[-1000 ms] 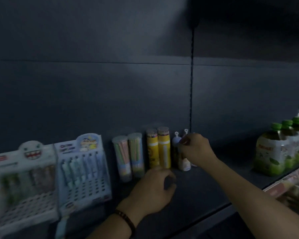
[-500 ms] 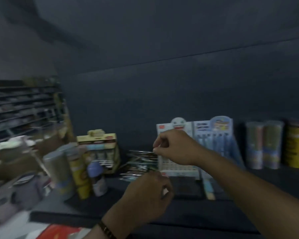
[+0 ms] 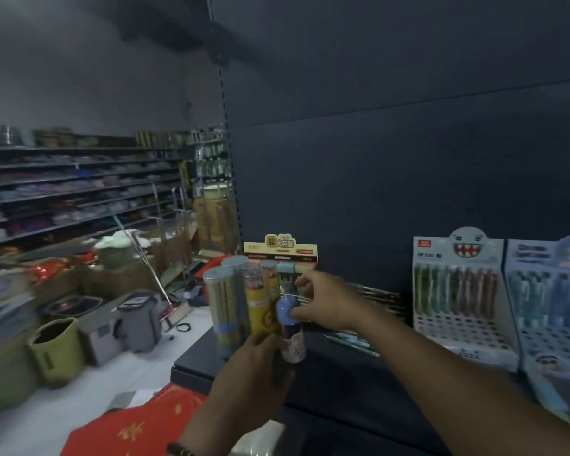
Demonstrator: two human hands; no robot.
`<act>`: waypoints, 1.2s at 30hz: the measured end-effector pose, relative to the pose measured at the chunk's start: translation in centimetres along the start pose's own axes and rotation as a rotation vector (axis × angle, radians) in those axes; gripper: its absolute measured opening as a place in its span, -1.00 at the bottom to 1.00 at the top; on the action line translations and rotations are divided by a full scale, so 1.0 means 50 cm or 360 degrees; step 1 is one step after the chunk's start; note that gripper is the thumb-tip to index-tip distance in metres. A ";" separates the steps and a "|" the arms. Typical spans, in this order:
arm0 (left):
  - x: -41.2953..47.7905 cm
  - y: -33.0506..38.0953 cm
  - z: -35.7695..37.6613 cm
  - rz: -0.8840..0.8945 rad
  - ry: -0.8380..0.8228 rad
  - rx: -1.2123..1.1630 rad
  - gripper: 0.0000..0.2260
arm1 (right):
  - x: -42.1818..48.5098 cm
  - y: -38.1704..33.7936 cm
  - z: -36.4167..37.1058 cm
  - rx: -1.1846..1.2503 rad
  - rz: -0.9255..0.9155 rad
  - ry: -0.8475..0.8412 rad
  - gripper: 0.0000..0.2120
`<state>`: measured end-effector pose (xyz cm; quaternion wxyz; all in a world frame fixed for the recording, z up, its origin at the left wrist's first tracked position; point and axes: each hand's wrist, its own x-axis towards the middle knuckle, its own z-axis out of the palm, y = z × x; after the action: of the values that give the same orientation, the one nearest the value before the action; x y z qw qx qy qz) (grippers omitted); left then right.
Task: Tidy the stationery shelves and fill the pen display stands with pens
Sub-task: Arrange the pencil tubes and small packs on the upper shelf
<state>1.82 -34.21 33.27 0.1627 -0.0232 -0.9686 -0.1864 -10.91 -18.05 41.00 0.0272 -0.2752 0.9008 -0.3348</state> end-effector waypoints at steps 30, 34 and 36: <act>0.130 0.376 0.142 0.0264 -0.0268 -0.1458 -0.68 | -0.252 0.167 -0.324 0.0122 0.0022 0.0315 -0.65; 0.153 0.534 0.186 0.0510 -0.0427 -0.1461 -0.73 | -0.367 0.250 -0.443 0.0104 0.0177 0.0437 -0.61; 0.161 0.609 0.211 0.0590 -0.0517 -0.1408 -0.75 | -0.427 0.291 -0.493 0.0073 0.0243 0.0490 -0.60</act>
<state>-5.81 -2.15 37.39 0.0148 -0.2902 -0.7893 -0.5408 -5.55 16.52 48.21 -0.0793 -0.1508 0.9047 -0.3904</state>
